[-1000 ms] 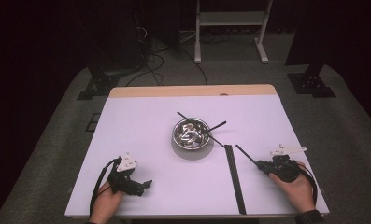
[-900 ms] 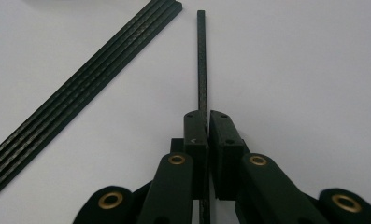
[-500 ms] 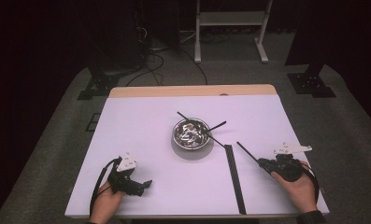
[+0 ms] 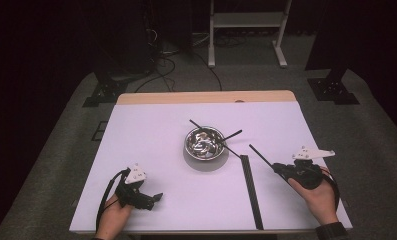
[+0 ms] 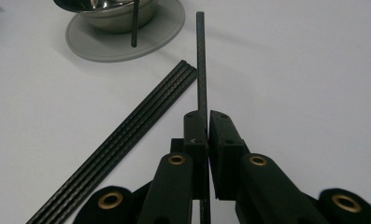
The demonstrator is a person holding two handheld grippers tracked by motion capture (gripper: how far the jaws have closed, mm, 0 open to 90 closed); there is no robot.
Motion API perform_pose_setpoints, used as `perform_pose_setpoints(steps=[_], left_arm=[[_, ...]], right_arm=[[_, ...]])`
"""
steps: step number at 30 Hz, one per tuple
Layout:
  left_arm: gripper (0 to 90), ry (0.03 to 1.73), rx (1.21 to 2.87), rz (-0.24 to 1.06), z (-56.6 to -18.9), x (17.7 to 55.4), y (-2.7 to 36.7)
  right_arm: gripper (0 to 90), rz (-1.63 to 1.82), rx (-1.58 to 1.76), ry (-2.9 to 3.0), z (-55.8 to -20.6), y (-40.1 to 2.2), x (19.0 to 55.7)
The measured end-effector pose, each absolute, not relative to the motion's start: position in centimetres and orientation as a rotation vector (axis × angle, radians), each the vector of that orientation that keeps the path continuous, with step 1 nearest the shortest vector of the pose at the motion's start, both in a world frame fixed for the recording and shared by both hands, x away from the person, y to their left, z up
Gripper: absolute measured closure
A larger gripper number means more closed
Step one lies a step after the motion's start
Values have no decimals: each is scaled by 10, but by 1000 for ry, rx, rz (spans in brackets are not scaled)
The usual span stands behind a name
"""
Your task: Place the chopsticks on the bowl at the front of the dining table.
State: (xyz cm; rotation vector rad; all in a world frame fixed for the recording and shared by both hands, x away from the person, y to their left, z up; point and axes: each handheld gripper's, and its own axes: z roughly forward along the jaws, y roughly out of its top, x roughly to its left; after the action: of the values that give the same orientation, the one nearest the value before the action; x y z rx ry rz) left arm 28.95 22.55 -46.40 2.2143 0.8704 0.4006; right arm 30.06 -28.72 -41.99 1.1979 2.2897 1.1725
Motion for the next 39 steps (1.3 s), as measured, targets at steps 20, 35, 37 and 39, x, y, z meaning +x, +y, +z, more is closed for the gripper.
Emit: perform_pose_setpoints(steps=[20,35,37,39], left_arm=[[0,870,2215,401,-464,289,225],[0,870,2215,402,-464,289,225],[0,870,2214,402,-464,289,225],[0,870,2214,402,-464,289,225]], right_arm=[[859,1209,1146,2303,-409,-272,304],[858,1243,1104,2312,-401,-257,311],[859,1246,1099,2315,-400,-253,312],[858,1249,1089,2317,-399,-250,314]])
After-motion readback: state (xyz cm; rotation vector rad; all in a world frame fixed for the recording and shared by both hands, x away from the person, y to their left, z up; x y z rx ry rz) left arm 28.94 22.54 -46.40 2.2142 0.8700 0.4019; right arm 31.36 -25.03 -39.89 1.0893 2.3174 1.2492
